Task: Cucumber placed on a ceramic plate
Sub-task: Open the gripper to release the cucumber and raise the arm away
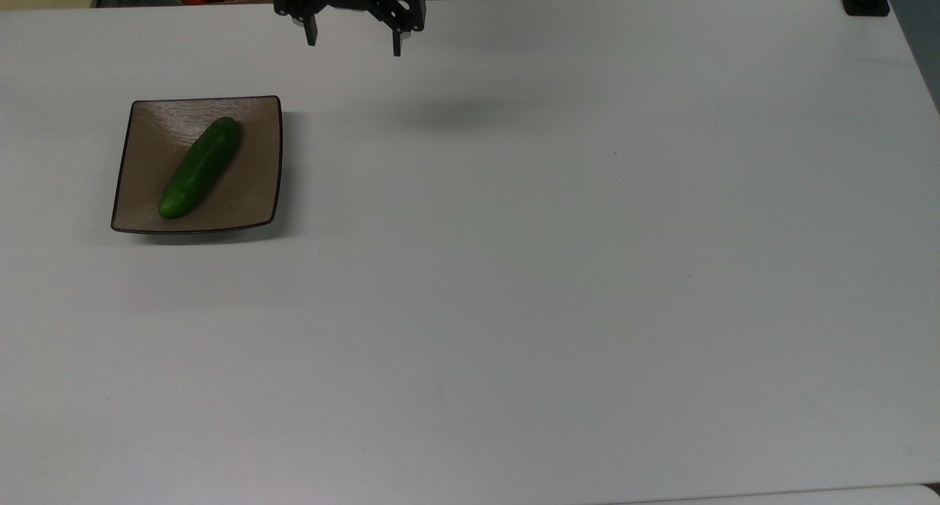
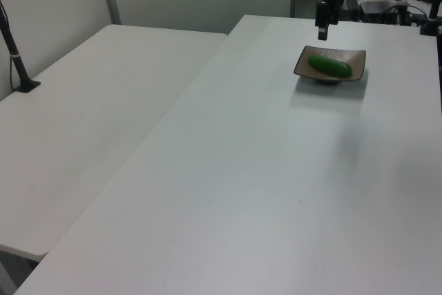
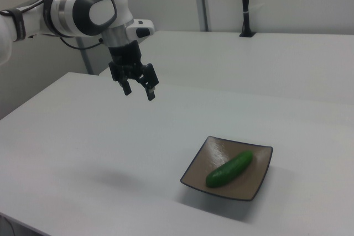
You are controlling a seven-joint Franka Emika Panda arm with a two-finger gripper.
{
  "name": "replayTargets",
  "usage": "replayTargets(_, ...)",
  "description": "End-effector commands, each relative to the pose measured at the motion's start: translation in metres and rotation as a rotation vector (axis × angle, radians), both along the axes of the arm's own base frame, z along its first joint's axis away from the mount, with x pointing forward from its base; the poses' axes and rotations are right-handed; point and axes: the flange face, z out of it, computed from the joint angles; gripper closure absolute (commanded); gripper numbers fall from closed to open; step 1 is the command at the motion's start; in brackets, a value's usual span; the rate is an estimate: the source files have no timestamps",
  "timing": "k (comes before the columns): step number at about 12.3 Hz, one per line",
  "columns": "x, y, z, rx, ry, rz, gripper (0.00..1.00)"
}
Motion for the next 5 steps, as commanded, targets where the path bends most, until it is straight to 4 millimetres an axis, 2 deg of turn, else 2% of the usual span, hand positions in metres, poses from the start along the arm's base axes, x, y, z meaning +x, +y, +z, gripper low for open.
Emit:
replayTargets(1, -0.0092, -0.001, 0.0021, 0.063, 0.002, 0.013, 0.0)
replayTargets(5, -0.0094, -0.0019, 0.0037, 0.063, -0.001, 0.026, 0.0)
